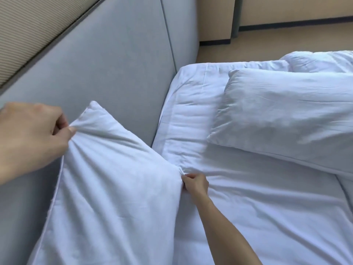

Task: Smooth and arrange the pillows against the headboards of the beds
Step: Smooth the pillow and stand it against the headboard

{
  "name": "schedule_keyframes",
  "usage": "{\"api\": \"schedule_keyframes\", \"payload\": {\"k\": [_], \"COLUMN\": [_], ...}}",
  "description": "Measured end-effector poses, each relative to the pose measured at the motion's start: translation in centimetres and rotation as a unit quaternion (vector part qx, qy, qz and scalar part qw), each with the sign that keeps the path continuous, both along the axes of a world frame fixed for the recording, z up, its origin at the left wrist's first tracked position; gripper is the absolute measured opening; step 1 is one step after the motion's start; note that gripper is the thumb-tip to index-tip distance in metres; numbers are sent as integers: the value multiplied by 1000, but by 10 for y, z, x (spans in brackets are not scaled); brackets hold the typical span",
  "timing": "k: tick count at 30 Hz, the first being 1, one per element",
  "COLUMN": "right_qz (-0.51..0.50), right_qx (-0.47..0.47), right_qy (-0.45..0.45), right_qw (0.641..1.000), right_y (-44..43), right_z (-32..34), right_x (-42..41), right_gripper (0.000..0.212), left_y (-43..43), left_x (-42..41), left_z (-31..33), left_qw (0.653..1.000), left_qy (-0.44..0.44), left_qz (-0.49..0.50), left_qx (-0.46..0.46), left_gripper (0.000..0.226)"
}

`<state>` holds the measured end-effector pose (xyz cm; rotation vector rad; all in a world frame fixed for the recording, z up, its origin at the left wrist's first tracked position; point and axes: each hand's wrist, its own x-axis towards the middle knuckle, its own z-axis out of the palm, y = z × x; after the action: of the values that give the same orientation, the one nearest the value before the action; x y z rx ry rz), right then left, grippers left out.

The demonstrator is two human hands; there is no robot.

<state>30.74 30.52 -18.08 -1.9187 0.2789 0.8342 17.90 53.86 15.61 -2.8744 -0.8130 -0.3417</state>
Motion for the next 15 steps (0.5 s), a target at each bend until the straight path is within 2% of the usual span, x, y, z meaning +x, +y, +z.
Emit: {"api": "schedule_keyframes", "payload": {"k": [3, 7, 11, 13, 15], "right_qz": [-21, -82, -33, -33, -75], "right_qx": [-30, -28, -52, -37, 32], "right_qy": [2, 49, 30, 9, -2], "right_qw": [999, 995, 998, 999, 997], "right_y": [-2, -4, -1, -1, -8], "right_z": [-1, -6, 2, 8, 17], "right_x": [-6, 0, 1, -4, -25], "right_gripper": [18, 23, 24, 21, 16], "left_y": [-15, -10, -6, -6, -11], "left_x": [12, 7, 4, 11, 20], "left_z": [10, 7, -2, 0, 4], "left_qw": [999, 1000, 998, 995, 990], "left_qy": [36, 7, 37, 72, 107], "left_qz": [20, 10, 14, 38, 65], "left_qx": [24, 16, 41, 55, 64], "left_gripper": [26, 15, 20, 25, 24]}}
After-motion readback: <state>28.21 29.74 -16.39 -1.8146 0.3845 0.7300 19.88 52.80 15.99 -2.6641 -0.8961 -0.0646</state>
